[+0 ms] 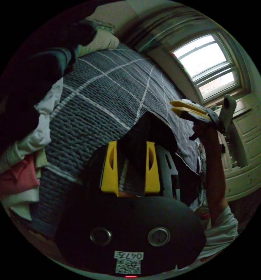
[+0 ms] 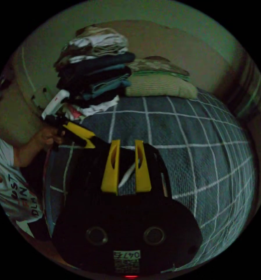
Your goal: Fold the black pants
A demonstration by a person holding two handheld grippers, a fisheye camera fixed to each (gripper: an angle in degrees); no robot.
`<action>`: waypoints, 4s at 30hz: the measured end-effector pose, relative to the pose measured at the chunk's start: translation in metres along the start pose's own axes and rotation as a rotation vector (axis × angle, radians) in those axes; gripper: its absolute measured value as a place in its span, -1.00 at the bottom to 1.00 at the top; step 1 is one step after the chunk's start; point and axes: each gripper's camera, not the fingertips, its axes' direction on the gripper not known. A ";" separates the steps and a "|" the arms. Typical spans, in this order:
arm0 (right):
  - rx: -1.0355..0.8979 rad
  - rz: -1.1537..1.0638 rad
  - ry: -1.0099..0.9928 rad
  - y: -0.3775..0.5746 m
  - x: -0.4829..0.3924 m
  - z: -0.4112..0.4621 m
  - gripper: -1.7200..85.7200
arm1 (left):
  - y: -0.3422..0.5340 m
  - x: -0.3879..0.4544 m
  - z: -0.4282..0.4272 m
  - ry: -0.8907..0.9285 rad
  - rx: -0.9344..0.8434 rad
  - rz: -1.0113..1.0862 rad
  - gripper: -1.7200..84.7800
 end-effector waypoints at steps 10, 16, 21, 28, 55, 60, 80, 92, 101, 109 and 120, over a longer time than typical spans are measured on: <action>-0.187 0.286 -0.046 0.044 0.031 0.005 -0.70 | 0.061 0.059 0.022 -0.124 0.020 0.044 -0.59; -0.296 0.240 -0.040 0.062 0.005 -0.002 -0.91 | 0.113 0.122 0.047 -0.392 0.042 0.119 -0.83; -0.113 0.199 -0.221 0.074 -0.010 -0.048 -0.95 | 0.178 0.160 0.039 -0.283 0.161 0.043 -0.93; 0.232 -0.051 -0.417 0.151 -0.047 -0.179 -0.96 | 0.293 0.306 0.004 -0.240 0.383 0.304 -0.94; 0.043 0.400 0.059 0.575 -0.209 -0.471 -0.93 | 0.671 0.782 0.363 -0.049 -0.071 0.974 -0.63; -0.066 0.252 0.199 0.548 -0.283 -0.450 -0.94 | 0.647 0.767 0.363 -0.072 0.127 0.805 -0.68; -0.045 0.567 0.196 0.724 -0.527 -0.551 -0.94 | 0.635 0.832 0.565 -0.193 -0.195 0.733 -0.68; 0.250 0.448 0.552 0.804 -0.695 -0.679 -0.89 | 0.534 0.837 0.530 -0.144 0.026 0.547 -0.66; 0.301 1.267 0.913 1.031 -0.755 -0.784 -0.78 | 0.645 0.994 0.665 0.109 -0.106 1.042 -0.59; 0.558 1.448 0.907 1.141 -0.816 -0.820 -0.80 | 0.802 1.171 0.820 0.031 0.065 1.545 -0.55; 0.536 1.483 0.592 1.176 -0.798 -0.787 -0.67 | 0.582 1.259 1.040 0.052 -0.576 1.262 -0.54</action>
